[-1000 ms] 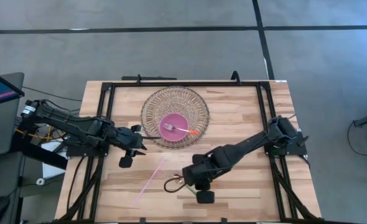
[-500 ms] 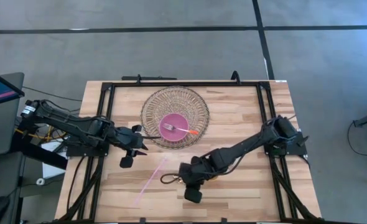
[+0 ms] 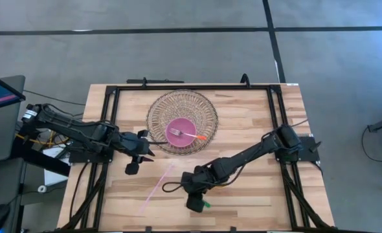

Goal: Pick & Place Utensil
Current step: Put the green spoon into the pink bowl

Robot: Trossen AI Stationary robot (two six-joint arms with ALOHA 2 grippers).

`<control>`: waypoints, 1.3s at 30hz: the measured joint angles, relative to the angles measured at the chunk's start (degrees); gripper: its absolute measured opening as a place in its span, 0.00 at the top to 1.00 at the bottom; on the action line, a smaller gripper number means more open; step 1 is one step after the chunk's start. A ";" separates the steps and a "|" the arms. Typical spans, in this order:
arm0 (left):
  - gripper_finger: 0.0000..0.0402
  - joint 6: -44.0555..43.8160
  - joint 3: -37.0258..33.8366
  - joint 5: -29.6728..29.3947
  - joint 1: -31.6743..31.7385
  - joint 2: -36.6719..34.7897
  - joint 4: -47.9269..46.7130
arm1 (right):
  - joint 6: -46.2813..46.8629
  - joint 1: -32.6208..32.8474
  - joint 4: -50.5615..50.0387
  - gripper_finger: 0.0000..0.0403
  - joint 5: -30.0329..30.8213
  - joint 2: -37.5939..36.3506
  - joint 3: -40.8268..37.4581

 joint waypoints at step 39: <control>0.75 0.00 0.00 0.05 -0.01 0.29 1.63 | 3.16 -3.09 -3.19 0.98 -5.89 8.99 0.19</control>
